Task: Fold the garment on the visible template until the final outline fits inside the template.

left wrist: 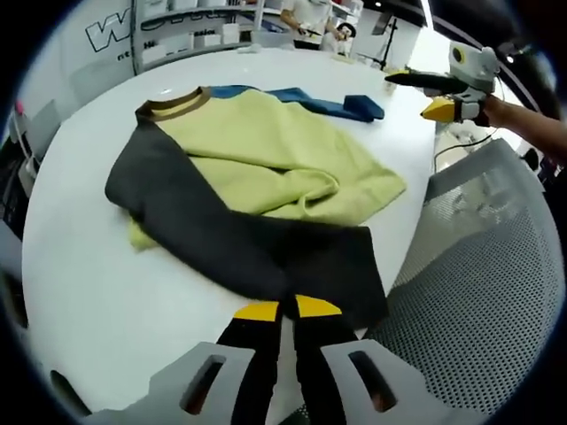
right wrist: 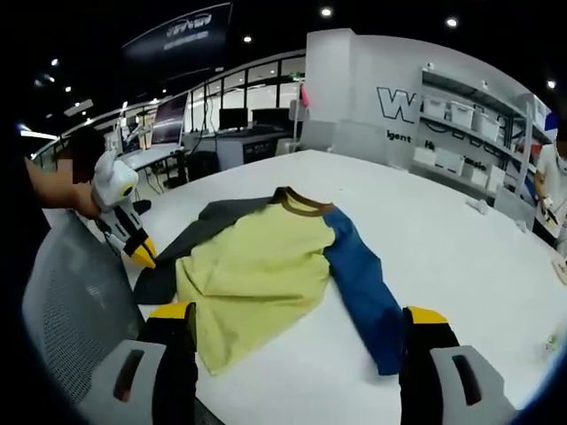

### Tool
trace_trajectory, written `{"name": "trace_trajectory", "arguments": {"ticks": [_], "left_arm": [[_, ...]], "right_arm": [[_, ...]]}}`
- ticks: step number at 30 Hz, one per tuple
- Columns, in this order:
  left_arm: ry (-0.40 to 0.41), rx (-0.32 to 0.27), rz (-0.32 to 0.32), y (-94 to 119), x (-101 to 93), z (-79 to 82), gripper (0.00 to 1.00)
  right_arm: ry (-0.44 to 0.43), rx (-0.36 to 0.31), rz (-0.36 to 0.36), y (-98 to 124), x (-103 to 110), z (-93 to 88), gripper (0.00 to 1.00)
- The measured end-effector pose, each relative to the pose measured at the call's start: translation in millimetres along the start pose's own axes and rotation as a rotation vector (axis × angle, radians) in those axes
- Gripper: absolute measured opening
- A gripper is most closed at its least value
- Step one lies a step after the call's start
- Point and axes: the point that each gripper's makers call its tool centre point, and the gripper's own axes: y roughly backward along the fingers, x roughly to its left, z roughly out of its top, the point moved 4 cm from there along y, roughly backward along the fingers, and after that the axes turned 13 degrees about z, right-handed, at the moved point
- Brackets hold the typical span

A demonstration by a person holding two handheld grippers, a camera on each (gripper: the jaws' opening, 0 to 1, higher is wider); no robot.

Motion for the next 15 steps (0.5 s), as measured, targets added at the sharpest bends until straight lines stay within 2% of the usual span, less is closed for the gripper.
{"name": "trace_trajectory", "arguments": {"ticks": [9, 15], "left_arm": [[0.082, -0.048, -0.001, 17, 11.7, 15.3, 0.04], [0.063, -0.073, 0.04, 30, 27.0, 26.9, 0.04]], "right_arm": [[0.009, -0.009, 0.001, 1, 2, 1.1, 0.95], [0.009, -0.007, 0.003, 2, 3, 0.6, 0.95]]}}
